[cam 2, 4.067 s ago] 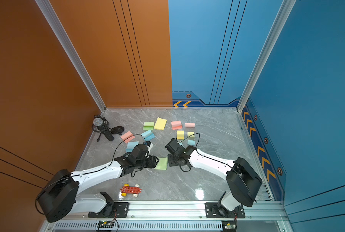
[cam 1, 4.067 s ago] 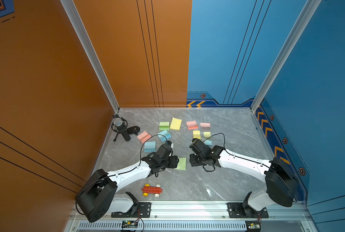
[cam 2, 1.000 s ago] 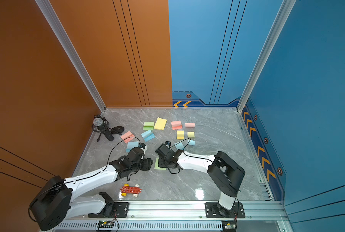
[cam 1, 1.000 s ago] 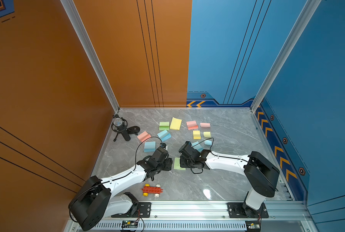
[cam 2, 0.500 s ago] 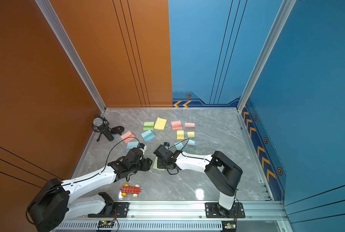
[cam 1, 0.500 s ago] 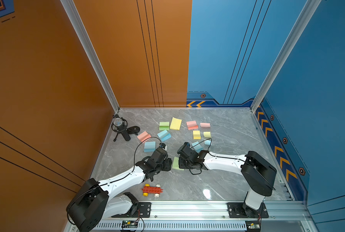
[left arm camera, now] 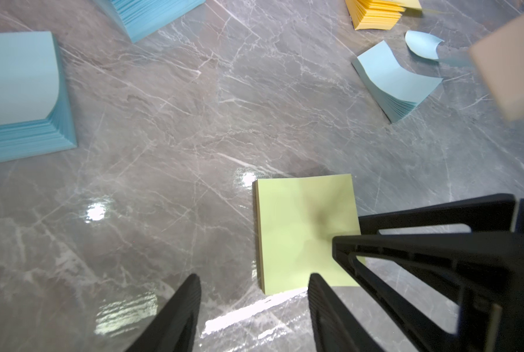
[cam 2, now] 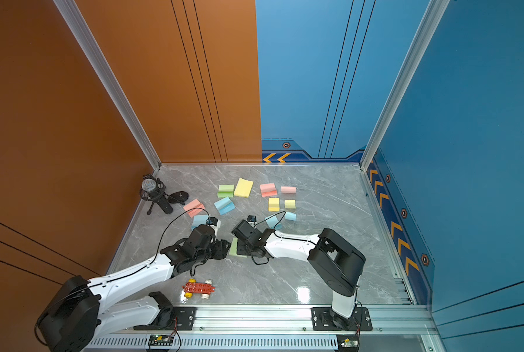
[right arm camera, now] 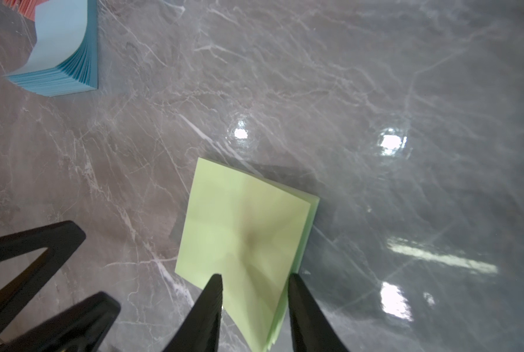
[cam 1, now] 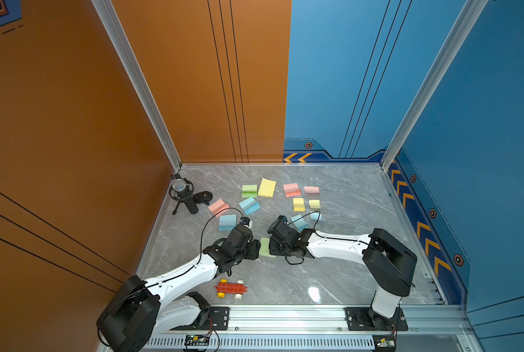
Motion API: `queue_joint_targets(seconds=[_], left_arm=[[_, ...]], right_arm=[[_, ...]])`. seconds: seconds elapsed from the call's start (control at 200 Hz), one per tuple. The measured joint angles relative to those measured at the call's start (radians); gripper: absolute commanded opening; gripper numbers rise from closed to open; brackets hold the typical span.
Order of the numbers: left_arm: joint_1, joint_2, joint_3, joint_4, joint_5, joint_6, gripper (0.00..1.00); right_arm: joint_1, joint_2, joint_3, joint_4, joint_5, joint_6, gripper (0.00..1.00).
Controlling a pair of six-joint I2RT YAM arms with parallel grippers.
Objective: Tear off pages from different memo pads
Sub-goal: Pick up the memo pad from the center of the board.
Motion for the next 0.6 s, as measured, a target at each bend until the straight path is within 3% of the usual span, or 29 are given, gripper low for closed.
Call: queue_joint_targets(seconds=[0.601], left_arm=[[0.008,-0.013,-0.004,0.0,0.0,0.0,0.6]], right_arm=[[0.023,-0.006,0.036,-0.072,0.068,-0.006,0.46]])
